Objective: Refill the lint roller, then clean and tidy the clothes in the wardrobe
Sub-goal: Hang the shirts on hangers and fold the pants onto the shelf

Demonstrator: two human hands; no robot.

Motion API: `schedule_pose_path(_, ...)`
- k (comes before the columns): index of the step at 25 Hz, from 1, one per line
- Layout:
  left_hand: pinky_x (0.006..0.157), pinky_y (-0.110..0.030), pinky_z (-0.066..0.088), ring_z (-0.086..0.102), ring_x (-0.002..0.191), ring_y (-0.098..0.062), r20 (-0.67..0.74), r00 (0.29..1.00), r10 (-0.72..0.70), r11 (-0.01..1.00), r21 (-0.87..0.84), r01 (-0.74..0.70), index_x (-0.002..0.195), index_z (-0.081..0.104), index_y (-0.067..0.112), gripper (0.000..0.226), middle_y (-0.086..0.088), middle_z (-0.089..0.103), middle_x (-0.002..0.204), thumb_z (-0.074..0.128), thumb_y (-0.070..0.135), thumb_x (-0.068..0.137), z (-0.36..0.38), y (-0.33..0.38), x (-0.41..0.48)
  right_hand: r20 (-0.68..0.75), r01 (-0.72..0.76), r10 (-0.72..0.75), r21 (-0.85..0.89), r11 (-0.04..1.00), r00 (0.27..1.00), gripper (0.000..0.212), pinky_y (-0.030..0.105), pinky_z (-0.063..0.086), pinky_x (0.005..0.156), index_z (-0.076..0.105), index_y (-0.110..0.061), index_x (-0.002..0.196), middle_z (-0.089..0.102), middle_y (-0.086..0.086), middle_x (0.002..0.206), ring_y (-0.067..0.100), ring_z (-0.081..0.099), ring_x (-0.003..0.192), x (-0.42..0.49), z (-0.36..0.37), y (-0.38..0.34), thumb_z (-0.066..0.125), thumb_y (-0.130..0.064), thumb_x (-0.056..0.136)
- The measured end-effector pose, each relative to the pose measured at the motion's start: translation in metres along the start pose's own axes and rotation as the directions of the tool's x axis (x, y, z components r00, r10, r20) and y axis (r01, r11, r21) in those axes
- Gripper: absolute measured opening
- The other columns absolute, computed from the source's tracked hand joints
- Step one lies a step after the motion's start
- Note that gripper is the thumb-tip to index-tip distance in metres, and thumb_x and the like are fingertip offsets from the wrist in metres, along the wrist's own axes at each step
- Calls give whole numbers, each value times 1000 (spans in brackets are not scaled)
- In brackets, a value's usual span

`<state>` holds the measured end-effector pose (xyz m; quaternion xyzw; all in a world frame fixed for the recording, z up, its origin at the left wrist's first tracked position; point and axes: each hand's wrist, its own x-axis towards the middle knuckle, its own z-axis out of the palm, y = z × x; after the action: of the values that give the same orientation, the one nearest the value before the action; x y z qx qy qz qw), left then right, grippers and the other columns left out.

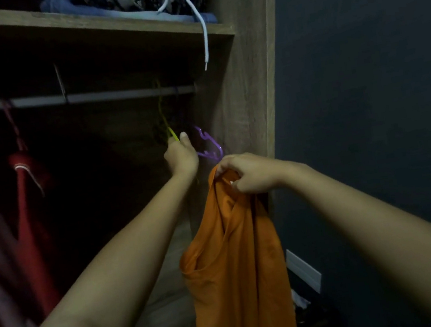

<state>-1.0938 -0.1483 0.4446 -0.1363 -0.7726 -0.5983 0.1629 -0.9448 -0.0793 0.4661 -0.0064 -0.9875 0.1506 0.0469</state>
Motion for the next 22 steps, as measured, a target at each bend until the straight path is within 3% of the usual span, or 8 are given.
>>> schedule_pose_path(2,75,-33,40,59,101,-30,3,999,54,999,-6,-54,122,50,2,39,-16,61,107,30,29,102,-21,-26,-25,-13,-18,18,24,1000,1000,48,20,40,79,48,-18,127,42,3,132,14,44,108,4,10,-5,53,-2,82)
schedule_pose_path(5,68,-37,46,61,86,-34,53,997,62,981,180,-71,119,47,8,30,-16,62,97,31,26,101,-67,-85,-60,-45,-44,46,52,998,998,50,23,38,90,47,-12,129,43,6,134,19,43,122,12,33,-13,52,2,81)
schedule_pose_path(8,81,-39,44,58,99,-37,-12,996,90,950,302,-82,110,58,10,25,-16,64,106,39,19,98,-126,-131,-85,-93,-75,83,87,993,992,49,23,36,97,49,-7,128,44,11,135,23,44,125,25,64,-17,51,3,80)
schedule_pose_path(10,80,-35,42,61,98,-35,-65,986,152,941,315,-125,107,64,9,26,-16,68,101,43,19,95,-165,-142,-99,-106,-127,141,128,984,984,48,24,37,96,51,-5,125,46,13,132,26,47,122,35,85,-15,52,2,78)
schedule_pose_path(12,69,-28,38,63,79,-29,-79,973,218,940,283,-188,105,67,11,31,-10,67,79,44,25,90,-197,-143,-110,-187,-172,206,184,968,961,45,25,38,96,54,-2,122,48,16,129,30,48,121,44,100,-10,50,4,77)
schedule_pose_path(15,55,-12,34,54,62,-9,-128,963,239,960,180,-214,102,69,18,26,-7,64,68,49,23,88,-238,-142,-117,-319,-192,350,434,880,881,53,25,34,103,48,-2,130,44,16,137,27,44,127,53,111,-10,46,6,78)
schedule_pose_path(20,50,-9,34,50,51,3,-100,946,308,936,208,-283,102,72,9,38,-10,68,69,49,33,84,-281,-156,-121,-259,-97,393,717,690,882,69,16,44,63,43,-11,135,47,5,119,19,52,94,64,99,-11,50,0,67)
schedule_pose_path(22,46,-8,31,47,45,4,-37,947,319,921,249,-300,100,72,4,31,-7,65,60,54,25,86,-288,-162,-124,-278,-66,350,692,719,895,69,16,47,70,41,-12,135,47,7,123,20,53,99,62,90,-13,50,3,69)
